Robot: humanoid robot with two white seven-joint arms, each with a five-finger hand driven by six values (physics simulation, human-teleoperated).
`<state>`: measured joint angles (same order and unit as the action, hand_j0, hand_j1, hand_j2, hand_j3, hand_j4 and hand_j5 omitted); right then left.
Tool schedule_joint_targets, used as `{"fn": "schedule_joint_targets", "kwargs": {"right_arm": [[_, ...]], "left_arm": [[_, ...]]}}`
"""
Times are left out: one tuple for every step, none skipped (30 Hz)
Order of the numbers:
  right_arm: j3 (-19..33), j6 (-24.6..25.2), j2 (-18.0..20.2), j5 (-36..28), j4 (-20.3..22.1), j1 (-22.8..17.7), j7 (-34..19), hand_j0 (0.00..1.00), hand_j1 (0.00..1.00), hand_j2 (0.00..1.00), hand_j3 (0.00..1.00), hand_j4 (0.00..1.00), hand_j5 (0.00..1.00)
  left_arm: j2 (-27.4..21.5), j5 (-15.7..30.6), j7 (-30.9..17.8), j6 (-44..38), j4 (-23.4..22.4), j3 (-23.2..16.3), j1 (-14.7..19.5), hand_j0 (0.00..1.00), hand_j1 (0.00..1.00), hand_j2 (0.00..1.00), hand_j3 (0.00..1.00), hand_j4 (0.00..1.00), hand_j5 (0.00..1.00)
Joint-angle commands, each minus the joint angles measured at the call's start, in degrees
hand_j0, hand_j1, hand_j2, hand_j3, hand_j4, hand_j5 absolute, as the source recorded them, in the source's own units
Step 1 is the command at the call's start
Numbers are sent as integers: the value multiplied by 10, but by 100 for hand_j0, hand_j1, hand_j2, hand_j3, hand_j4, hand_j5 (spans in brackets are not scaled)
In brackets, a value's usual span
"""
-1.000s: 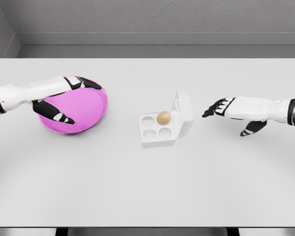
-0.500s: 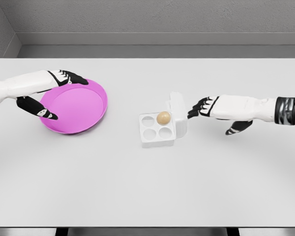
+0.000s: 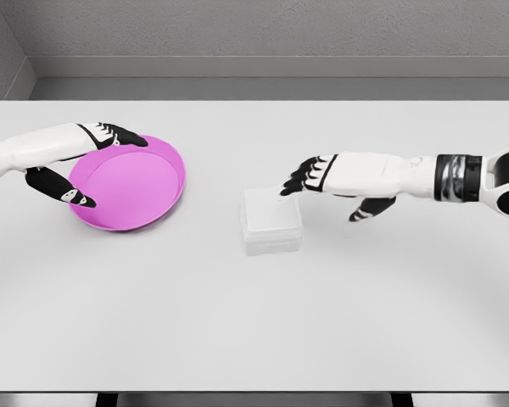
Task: Pack egg into the box and close the box lid
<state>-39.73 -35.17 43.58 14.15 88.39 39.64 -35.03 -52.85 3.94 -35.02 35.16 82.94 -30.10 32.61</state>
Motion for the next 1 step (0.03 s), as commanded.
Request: {"fn": "schedule_joint_targets", "kwargs": {"right_arm": [[47,2,34,-6,-1,0,0,100,100,100,100,100,100]], "left_arm": [[-1,5,0,-2,-1,0,0,100,100,100,100,100,100]]}}
